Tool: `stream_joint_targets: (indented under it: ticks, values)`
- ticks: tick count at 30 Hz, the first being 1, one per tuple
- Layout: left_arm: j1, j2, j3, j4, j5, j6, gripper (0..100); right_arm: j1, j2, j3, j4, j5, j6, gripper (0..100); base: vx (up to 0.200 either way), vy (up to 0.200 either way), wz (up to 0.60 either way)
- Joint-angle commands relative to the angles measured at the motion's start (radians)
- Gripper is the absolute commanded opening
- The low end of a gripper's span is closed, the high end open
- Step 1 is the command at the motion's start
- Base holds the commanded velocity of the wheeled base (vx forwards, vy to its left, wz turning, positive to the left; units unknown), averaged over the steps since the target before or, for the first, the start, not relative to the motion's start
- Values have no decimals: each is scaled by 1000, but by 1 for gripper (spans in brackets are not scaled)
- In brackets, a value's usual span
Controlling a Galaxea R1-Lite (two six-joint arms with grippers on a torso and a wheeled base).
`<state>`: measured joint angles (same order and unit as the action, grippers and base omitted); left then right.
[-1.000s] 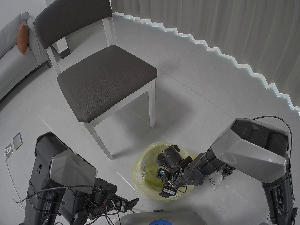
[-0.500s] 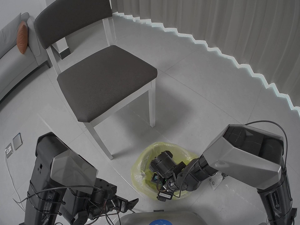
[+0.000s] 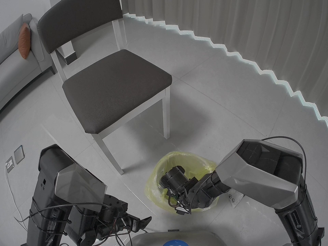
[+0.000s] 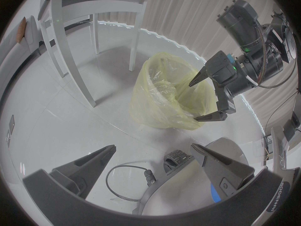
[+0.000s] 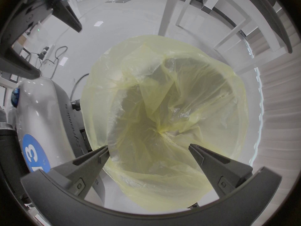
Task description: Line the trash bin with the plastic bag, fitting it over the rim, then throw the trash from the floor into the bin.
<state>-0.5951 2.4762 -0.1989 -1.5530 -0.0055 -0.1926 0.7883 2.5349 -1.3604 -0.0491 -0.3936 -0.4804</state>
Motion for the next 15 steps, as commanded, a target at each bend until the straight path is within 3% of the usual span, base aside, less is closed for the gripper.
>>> stream_joint_targets:
  ticks: [1,9,15]
  values:
    - [3,-2,4,-15,1,-2,100,-6,19,-42,-1,-42,2,100,0,0,0]
    - [11,-6,6,-13,1,-4,100,-57,56,-108,-1,-50,8,100,0,0,0]
    - [18,-29,21,-13,-1,-5,100,-57,-5,-22,0,-33,49,100,0,0,0]
